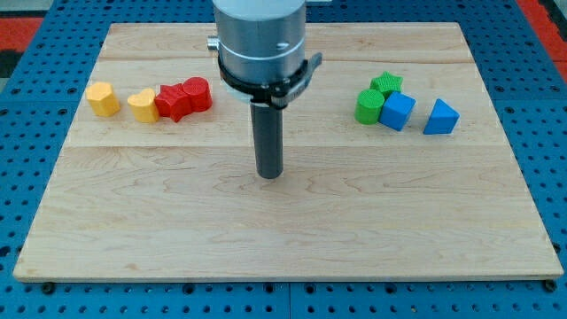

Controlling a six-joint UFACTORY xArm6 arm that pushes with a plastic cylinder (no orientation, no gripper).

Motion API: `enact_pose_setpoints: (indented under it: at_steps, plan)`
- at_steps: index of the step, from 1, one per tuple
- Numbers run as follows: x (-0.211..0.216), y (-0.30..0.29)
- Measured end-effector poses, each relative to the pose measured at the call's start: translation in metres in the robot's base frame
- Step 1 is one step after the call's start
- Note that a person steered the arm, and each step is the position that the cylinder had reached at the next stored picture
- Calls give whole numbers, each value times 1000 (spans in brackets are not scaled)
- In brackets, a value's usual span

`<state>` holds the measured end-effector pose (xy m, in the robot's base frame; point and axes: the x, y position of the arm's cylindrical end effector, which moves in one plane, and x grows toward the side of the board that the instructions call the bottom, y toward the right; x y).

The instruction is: Touch the bottom of the yellow heart

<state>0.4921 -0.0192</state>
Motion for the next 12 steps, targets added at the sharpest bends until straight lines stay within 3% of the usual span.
enact_pose_setpoints:
  at_steps: [2, 4, 5, 7, 8, 10, 12]
  plan:
    - [2, -5]
    - [0, -126]
    - [-45, -146]
    - [-64, -222]
    - [-55, -203]
    - [-80, -166]
    - [-100, -166]
